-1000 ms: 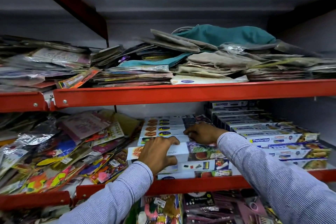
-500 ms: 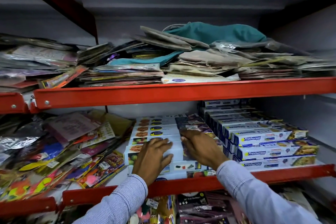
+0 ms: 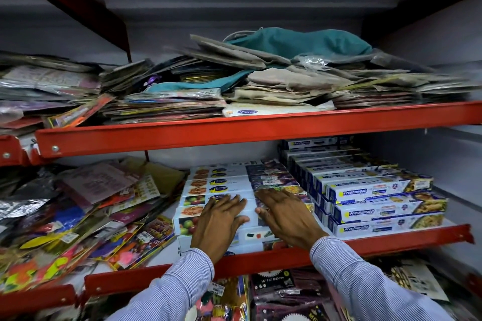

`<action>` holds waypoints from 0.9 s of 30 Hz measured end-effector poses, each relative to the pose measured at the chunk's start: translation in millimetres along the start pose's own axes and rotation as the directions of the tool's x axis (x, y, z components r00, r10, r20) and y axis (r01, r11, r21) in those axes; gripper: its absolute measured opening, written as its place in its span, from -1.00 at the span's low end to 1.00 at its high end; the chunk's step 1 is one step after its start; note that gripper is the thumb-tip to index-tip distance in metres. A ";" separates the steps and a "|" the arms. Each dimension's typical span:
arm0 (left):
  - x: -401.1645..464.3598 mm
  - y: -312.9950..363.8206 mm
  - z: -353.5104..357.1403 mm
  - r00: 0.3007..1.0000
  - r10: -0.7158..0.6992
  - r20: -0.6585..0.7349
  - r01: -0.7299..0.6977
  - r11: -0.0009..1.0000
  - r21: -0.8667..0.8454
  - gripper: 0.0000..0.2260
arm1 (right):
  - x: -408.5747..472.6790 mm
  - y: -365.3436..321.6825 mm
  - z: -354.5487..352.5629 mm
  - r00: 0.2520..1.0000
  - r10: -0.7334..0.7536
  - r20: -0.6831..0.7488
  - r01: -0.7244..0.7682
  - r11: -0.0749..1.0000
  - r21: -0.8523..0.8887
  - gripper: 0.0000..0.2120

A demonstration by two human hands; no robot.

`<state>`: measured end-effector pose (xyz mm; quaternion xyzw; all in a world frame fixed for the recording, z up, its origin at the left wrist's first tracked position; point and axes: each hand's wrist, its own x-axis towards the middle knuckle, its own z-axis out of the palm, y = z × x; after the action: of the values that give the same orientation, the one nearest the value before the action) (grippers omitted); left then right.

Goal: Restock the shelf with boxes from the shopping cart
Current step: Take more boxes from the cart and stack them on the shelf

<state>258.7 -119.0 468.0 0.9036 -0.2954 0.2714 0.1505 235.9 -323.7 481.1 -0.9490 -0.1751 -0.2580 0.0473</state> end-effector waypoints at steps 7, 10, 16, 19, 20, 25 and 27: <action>4.6 3.5 6.7 1.000 0.021 -0.002 -0.021 0.999 0.025 -0.57 | 0.1 4.9 -0.5 0.999 -0.032 0.003 0.032 0.999 -0.003 -0.47; 3.2 3.2 8.6 0.999 0.030 -0.022 -0.029 0.998 0.051 -0.57 | -0.7 5.0 2.3 1.000 -0.030 -0.001 0.030 1.000 -0.005 -0.49; -16.2 2.6 7.2 0.993 0.066 -0.098 -0.039 0.966 0.257 -0.46 | -12.8 -1.9 13.2 0.990 0.004 -0.139 -0.015 0.997 -0.081 -0.50; -25.6 -2.2 8.3 0.995 0.042 -0.087 -0.011 0.943 0.334 -0.39 | -19.3 -7.0 22.5 0.984 0.037 -0.175 -0.061 0.990 -0.131 -0.45; -27.8 -5.1 9.6 0.997 0.028 -0.076 0.000 0.938 0.346 -0.38 | -20.2 -7.3 26.1 0.983 0.049 -0.175 -0.075 0.987 -0.145 -0.44; -28.7 -14.3 13.2 0.999 0.022 -0.044 -0.003 0.919 0.394 -0.34 | -19.3 -4.3 39.2 0.981 0.074 -0.177 -0.101 0.984 -0.149 -0.42; -28.0 -15.8 13.1 0.998 0.030 -0.046 -0.009 0.910 0.415 -0.34 | -19.2 -4.4 40.9 0.981 0.069 -0.184 -0.101 0.980 -0.171 -0.42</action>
<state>254.7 -99.6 439.5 0.9047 -0.2361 0.3525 -0.0396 238.2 -318.1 436.1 -0.9293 -0.1055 -0.3537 -0.0119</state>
